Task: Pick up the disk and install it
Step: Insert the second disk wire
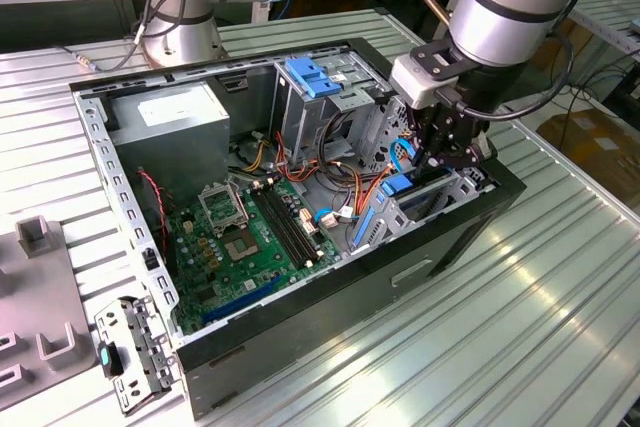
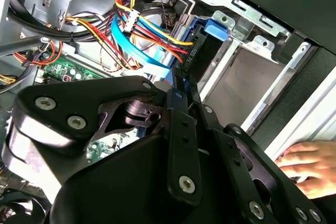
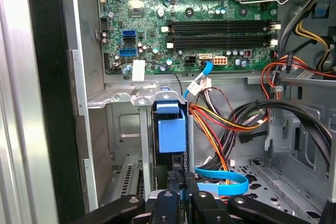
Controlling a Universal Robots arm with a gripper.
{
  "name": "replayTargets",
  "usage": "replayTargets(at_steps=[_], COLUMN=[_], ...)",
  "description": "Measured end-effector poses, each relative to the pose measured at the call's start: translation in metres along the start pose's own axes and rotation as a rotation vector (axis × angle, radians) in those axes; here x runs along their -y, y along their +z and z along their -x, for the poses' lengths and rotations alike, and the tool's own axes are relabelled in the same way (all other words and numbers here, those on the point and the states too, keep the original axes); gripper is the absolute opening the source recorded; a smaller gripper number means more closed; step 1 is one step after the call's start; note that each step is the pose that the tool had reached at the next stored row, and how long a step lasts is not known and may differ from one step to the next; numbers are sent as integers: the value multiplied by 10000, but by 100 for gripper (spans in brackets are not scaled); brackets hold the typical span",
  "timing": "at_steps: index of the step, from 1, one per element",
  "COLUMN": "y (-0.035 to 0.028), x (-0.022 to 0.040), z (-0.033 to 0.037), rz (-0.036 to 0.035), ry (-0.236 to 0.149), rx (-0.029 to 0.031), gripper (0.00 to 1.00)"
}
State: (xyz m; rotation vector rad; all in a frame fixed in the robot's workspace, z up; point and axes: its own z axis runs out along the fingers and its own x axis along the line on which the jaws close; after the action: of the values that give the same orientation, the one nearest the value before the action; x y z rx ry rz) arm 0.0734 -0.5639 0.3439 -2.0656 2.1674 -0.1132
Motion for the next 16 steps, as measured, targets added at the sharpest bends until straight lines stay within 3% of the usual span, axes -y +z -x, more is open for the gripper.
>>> replayTargets(at_steps=[2,6,9,16], y=[-39,-50,-49,-21], x=[8,10,11,7], z=[2,1,-17,-30], rz=[1,2,6,9], ry=[1,8,31,64], rx=[16,41,145,230], gripper=[16,16,16,16])
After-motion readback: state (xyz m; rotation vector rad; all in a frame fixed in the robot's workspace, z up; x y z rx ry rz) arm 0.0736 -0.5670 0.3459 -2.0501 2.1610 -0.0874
